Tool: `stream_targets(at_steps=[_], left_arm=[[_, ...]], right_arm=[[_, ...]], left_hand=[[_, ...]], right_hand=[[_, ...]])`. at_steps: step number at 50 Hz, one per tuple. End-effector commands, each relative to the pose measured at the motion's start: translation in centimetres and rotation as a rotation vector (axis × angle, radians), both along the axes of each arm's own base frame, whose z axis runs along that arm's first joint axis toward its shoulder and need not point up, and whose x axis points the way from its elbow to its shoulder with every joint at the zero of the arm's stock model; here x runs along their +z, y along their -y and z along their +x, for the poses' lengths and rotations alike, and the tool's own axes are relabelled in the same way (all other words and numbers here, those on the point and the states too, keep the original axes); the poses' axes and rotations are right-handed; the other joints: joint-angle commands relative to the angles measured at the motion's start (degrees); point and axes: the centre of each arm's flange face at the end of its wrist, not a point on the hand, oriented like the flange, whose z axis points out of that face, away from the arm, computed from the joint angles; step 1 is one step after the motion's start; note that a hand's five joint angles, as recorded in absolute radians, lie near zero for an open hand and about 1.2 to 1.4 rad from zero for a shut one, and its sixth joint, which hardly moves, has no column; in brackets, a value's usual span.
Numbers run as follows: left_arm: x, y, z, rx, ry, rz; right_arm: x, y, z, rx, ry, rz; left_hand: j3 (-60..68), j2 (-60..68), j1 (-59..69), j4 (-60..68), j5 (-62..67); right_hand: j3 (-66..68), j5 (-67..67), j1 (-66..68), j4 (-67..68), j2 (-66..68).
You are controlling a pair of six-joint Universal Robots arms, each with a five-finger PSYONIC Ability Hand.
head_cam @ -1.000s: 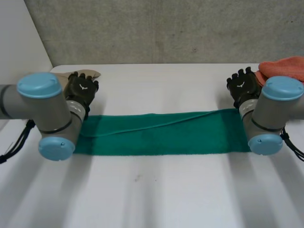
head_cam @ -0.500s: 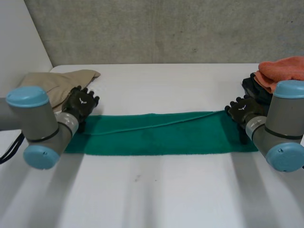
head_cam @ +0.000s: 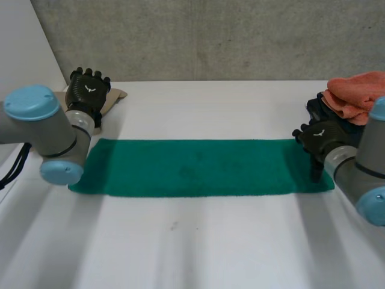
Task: Fold the laundry.
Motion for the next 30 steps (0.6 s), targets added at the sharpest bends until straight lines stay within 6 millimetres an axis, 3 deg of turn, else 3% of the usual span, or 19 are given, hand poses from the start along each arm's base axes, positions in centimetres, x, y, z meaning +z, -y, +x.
stream_targets(at_steps=[1,10,16,25,26,27,28,30], left_arm=[[1.4,-4.2,0.5,-0.070,-0.079,0.062],[1.9,-8.1,0.1,-0.208,-0.199,0.147],[1.4,-8.9,-0.5,-0.231,-0.199,0.165],[1.0,-9.0,-0.6,-0.234,-0.198,0.176],[1.0,-9.0,-0.6,-0.234,-0.198,0.176],[1.1,-9.1,-0.7,-0.238,-0.198,0.175],[1.0,-9.1,-0.7,-0.238,-0.198,0.175],[1.0,-9.1,-0.7,-0.239,-0.198,0.175]], right_arm=[[0.3,-0.5,-2.6,-0.041,0.088,0.133],[-1.1,0.0,-5.0,-0.068,0.123,0.191],[-2.8,1.3,-5.3,-0.051,0.140,0.128],[-4.7,1.7,-4.9,-0.036,0.130,0.147],[-4.8,1.7,-4.9,-0.037,0.132,0.150],[-4.7,1.8,-4.9,-0.037,0.139,0.146],[-4.6,1.8,-4.8,-0.031,0.143,0.140],[-4.5,1.9,-4.8,-0.020,0.138,0.132]], left_hand=[[2.52,2.51,2.35,2.33,2.17],[2.52,2.51,2.35,2.33,2.17],[2.52,2.51,2.35,2.33,2.17],[2.52,2.51,2.35,2.33,2.17],[2.52,2.51,2.35,2.33,2.17],[2.52,2.51,2.35,2.33,2.17],[2.52,2.51,2.35,2.33,2.17],[2.52,2.51,2.35,2.33,2.17]], right_hand=[[6.19,5.65,5.28,5.96,5.86],[10.91,10.37,10.00,10.68,10.59],[18.31,17.76,17.40,18.07,17.98],[25.19,24.65,24.28,24.95,24.86],[31.54,30.99,30.63,31.30,31.21],[59.41,58.87,58.50,59.18,59.09],[67.96,67.41,67.05,67.72,67.63],[68.04,67.50,67.14,67.81,67.72]])
